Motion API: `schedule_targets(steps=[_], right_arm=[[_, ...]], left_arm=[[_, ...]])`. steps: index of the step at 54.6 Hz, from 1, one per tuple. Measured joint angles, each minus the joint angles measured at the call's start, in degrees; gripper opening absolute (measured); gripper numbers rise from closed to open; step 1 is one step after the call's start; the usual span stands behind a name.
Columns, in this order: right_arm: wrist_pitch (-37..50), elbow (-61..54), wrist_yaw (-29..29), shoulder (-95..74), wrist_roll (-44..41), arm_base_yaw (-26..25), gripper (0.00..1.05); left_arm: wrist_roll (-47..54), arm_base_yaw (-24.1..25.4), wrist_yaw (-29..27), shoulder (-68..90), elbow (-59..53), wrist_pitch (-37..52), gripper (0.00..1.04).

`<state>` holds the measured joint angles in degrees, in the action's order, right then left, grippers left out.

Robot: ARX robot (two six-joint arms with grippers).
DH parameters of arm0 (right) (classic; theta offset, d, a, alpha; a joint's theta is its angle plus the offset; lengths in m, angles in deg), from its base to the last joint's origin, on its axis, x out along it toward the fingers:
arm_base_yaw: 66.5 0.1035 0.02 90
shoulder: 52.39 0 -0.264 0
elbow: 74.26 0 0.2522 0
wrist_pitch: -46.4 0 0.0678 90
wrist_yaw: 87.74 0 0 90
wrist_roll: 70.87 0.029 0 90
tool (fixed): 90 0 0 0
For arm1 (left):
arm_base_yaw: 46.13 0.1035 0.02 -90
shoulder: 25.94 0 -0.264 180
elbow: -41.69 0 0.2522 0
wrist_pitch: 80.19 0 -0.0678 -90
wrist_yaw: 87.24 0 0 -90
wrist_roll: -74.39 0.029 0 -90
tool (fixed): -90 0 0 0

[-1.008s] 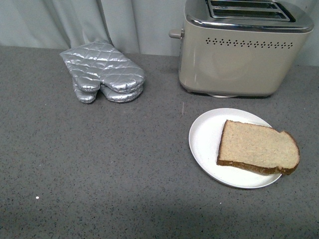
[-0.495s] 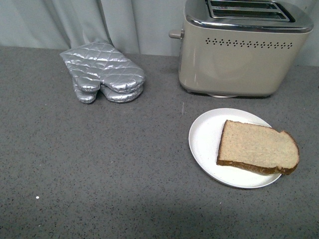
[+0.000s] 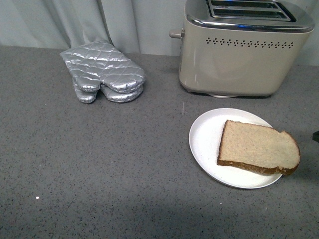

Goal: Put bread into toaster

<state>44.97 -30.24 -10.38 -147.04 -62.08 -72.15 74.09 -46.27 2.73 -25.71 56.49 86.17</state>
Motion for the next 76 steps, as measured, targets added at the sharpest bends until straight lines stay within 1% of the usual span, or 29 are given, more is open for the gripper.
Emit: schedule_targets(steps=[9, 19, 21, 28, 33, 38, 45, 50, 51, 65, 70, 74, 76], right_arm=[[-0.8, 4.8, -3.4, -9.9, 4.3, 0.9, 0.95], [-0.9, 8.0, -4.0, -14.8, 6.7, 3.3, 0.95], [-1.0, 8.7, -3.8, -15.5, 7.2, 3.7, 0.93], [-2.3, 11.3, -3.1, -18.1, 8.7, 4.5, 0.67], [-2.7, 12.1, -3.0, -18.9, 9.1, 4.9, 0.55], [-4.0, 13.4, -2.7, -19.6, 9.4, 5.3, 0.37], [-4.6, 14.3, -2.3, -20.1, 9.6, 5.4, 0.2], [-5.4, 14.5, -2.3, -19.9, 10.1, 5.4, 0.03], [-5.7, 14.5, -2.3, -19.7, 10.1, 5.4, 0.01], [-9.5, 14.5, -4.7, -13.0, 11.8, 5.4, 0.01], [-11.0, 14.7, -4.6, -10.8, 11.8, 5.5, 0.01], [-11.6, 15.1, -3.3, -10.2, 10.8, 5.6, 0.01], [-11.7, 15.1, -1.1, -10.2, 9.6, 5.8, 0.01]], left_arm=[[0.0, 0.0, 0.0, 0.0, 0.0, 0.0, 0.98], [0.0, 0.0, 0.0, 0.0, 0.0, 0.0, 0.98], [0.0, 0.0, 0.0, 0.0, 0.0, 0.0, 0.98], [0.0, 0.0, 0.0, 0.0, 0.0, 0.0, 0.98], [0.0, 0.0, 0.0, 0.0, 0.0, 0.0, 0.98], [0.0, 0.0, 0.0, 0.0, 0.0, 0.0, 0.98], [0.0, 0.0, 0.0, 0.0, 0.0, 0.0, 0.98], [0.0, 0.0, 0.0, 0.0, 0.0, 0.0, 0.98], [0.0, 0.0, 0.0, 0.0, 0.0, 0.0, 0.98], [0.0, 0.0, 0.0, 0.0, 0.0, 0.0, 0.98], [0.0, 0.0, 0.0, 0.0, 0.0, 0.0, 0.98], [0.0, 0.0, 0.0, 0.0, 0.0, 0.0, 0.98], [0.0, 0.0, 0.0, 0.0, 0.0, 0.0, 0.98]])
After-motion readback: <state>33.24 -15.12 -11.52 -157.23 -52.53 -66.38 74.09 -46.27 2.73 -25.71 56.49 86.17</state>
